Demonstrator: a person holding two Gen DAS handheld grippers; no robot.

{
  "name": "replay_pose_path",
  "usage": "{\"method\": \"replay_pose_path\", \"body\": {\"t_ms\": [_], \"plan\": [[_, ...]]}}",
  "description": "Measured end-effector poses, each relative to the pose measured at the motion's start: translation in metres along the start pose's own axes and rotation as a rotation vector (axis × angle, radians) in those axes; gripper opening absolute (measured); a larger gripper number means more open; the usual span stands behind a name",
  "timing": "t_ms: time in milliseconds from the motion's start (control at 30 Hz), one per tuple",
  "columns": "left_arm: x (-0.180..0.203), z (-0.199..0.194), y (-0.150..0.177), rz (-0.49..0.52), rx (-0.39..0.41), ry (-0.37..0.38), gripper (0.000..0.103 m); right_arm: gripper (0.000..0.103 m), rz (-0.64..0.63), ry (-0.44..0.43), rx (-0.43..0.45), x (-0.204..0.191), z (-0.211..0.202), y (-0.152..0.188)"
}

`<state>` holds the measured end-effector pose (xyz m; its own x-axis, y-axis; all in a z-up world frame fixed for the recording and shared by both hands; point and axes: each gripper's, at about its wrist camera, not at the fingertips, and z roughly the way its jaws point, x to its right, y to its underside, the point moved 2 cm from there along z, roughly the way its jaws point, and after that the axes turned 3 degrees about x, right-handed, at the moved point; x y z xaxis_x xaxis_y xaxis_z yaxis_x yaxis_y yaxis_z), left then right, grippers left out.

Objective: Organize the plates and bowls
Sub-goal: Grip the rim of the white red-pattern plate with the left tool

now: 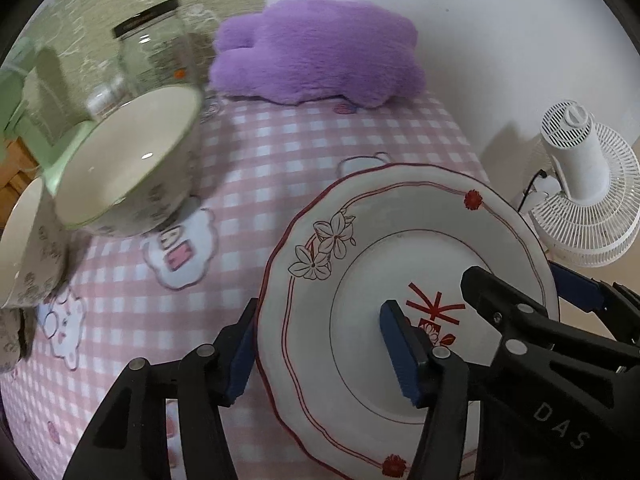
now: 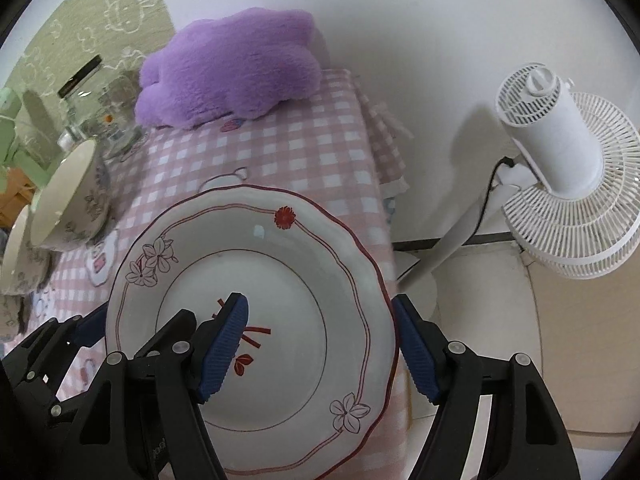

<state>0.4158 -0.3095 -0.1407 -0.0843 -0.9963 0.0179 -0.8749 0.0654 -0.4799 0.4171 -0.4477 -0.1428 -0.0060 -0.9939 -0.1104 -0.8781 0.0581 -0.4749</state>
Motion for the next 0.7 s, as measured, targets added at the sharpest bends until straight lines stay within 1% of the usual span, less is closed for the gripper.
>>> {"method": "replay_pose_path", "body": {"t_ms": [67,133,167,233,400,433,500,533,633,667,700], "plan": [[-0.010,-0.004,0.003,-0.007,-0.002,-0.014,0.060,0.075,-0.019,-0.021,-0.004,-0.009,-0.002,0.001],[-0.020,-0.009,0.007,-0.017,-0.008,-0.045,0.060,0.073,-0.033,-0.057,-0.013,-0.020,-0.004,0.003],[-0.023,-0.012,0.008,-0.020,-0.007,-0.061,0.060,0.071,-0.031,-0.071,-0.019,-0.021,-0.005,0.004],[-0.028,-0.016,0.013,-0.020,-0.006,-0.085,0.060,0.071,-0.026,-0.099,-0.032,-0.027,-0.005,0.008],[-0.042,-0.011,0.025,-0.043,-0.042,-0.068,0.060,0.069,-0.079,-0.109,-0.053,-0.041,-0.002,0.017],[-0.044,-0.010,0.026,-0.047,-0.041,-0.061,0.059,0.067,-0.086,-0.112,-0.055,-0.042,-0.001,0.018],[-0.045,-0.011,0.028,-0.055,-0.030,-0.054,0.059,0.066,-0.093,-0.119,-0.042,-0.042,-0.003,0.019],[-0.044,-0.011,0.029,-0.053,-0.025,-0.055,0.060,0.064,-0.095,-0.123,-0.038,-0.040,-0.003,0.020],[-0.045,-0.012,0.031,-0.050,-0.010,-0.051,0.060,0.055,-0.121,-0.107,-0.026,-0.038,-0.004,0.022],[-0.045,-0.013,0.031,-0.053,-0.010,-0.049,0.060,0.050,-0.150,-0.082,-0.026,-0.039,-0.002,0.023],[-0.044,-0.012,0.030,-0.057,-0.012,-0.050,0.059,0.047,-0.166,-0.061,-0.029,-0.040,0.000,0.023]]}}
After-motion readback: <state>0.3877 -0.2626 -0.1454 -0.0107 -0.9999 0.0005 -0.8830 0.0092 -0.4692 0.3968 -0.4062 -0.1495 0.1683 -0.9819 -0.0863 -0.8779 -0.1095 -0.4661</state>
